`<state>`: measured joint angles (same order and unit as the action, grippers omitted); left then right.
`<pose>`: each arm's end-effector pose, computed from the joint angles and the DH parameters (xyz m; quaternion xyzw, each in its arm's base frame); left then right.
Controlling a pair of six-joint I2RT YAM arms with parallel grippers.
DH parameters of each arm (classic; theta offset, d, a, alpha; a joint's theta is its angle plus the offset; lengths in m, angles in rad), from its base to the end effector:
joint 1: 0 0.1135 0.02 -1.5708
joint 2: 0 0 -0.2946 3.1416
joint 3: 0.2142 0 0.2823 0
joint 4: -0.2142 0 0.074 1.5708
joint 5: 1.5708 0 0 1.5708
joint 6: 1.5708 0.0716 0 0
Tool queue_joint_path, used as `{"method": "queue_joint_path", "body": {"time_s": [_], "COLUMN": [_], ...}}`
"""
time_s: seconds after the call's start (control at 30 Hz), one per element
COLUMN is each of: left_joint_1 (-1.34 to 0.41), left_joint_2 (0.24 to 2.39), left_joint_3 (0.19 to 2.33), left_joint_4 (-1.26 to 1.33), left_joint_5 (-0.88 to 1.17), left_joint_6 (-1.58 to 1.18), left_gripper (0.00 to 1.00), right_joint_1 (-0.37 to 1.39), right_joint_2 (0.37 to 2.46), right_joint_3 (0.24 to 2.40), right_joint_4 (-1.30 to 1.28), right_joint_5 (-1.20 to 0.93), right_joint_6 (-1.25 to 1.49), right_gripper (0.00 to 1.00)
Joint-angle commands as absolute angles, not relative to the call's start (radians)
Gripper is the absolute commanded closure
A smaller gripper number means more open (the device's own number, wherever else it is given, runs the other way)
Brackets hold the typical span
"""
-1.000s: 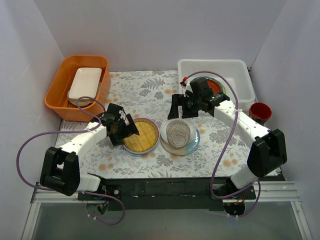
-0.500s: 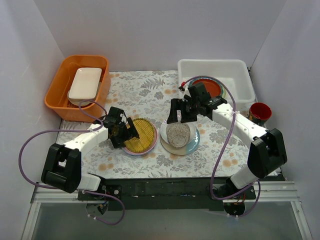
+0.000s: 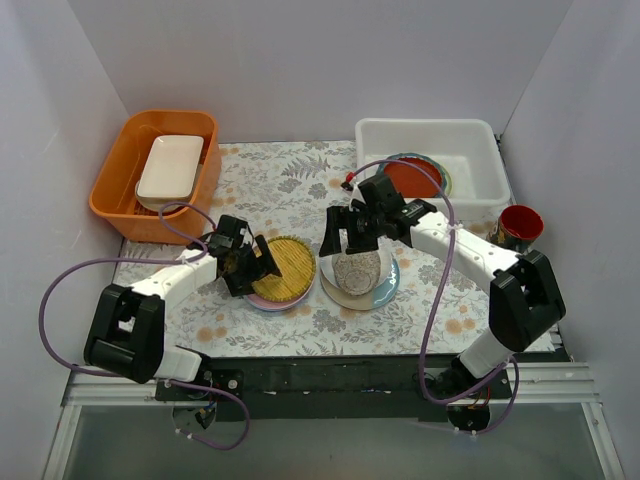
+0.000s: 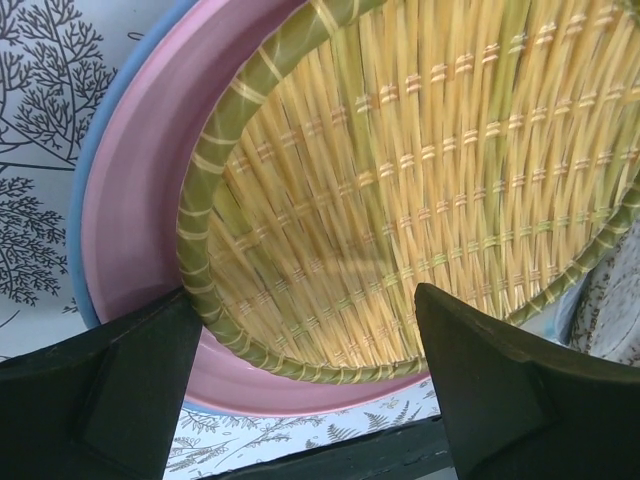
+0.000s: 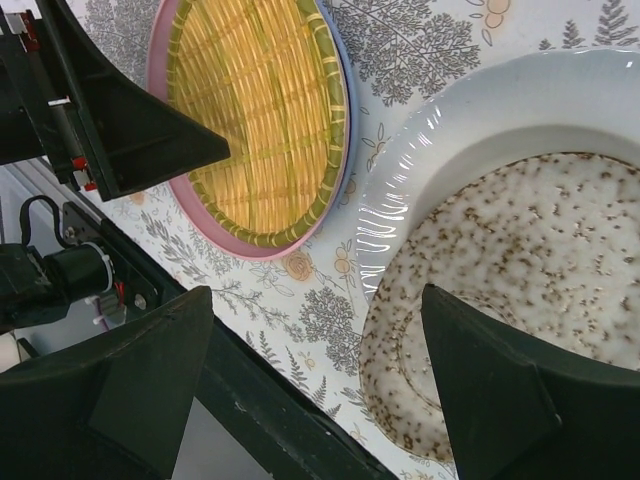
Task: Place the plates into the plastic bin on the countertop
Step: Pick up the plate at the center of the board.
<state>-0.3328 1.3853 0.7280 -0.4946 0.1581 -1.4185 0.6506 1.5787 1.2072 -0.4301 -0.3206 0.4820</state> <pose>0.2605 -0.1020 0.1498 -0.4896 0.8434 -0.2087 0.0734 0.3045 0.2601 0.2619 -0.1367 0.9068 0.3236 0.2332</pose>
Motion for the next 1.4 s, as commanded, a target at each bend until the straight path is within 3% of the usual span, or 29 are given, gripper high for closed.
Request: {"method": "queue_joint_path", "body": {"time_s": [0.0,0.2,0.23,0.33,0.53,0.6,0.63,0.67,0.77,1.0,1.37], "left_joint_1": [-0.330,-0.336,-0.336,-0.337,-0.337,-0.337,-0.337,-0.337,-0.337,-0.337,-0.337], "left_joint_2": [1.440,1.456,1.459,1.468,1.479,1.482,1.482,1.482,1.477,1.473,1.480], "left_joint_3": [0.703,0.689,0.687,0.678,0.667,0.664,0.660,0.660,0.657,0.637,0.634], "left_joint_4": [-0.508,-0.482,-0.471,-0.460,-0.453,-0.449,-0.443,-0.443,-0.445,-0.443,-0.440], "left_joint_5": [0.150,0.160,0.163,0.175,0.175,0.175,0.179,0.181,0.178,0.178,0.176], "left_joint_6": [-1.404,-1.407,-1.407,-1.405,-1.394,-1.394,-1.393,-1.393,-1.388,-1.379,-1.379], "left_gripper": [0.14,0.15,0.23,0.32,0.32,0.36,0.42,0.56,0.82,0.98,1.00], "right_joint_1": [0.673,0.692,0.693,0.696,0.696,0.696,0.696,0.696,0.696,0.693,0.675], "right_joint_2": [1.618,1.672,1.680,1.701,1.732,1.740,1.746,1.749,1.756,1.750,1.720], "right_joint_3": [1.229,1.224,1.220,1.207,1.198,1.200,1.200,1.198,1.198,1.189,1.149], "right_joint_4": [-0.362,-0.324,-0.318,-0.282,-0.247,-0.242,-0.236,-0.233,-0.230,-0.225,-0.169], "right_joint_5": [-0.342,-0.351,-0.353,-0.364,-0.370,-0.370,-0.365,-0.364,-0.364,-0.350,-0.387], "right_joint_6": [0.508,0.520,0.523,0.532,0.540,0.540,0.540,0.540,0.540,0.545,0.568], "right_gripper": [0.09,0.10,0.10,0.11,0.11,0.12,0.12,0.12,0.12,0.12,0.14]}}
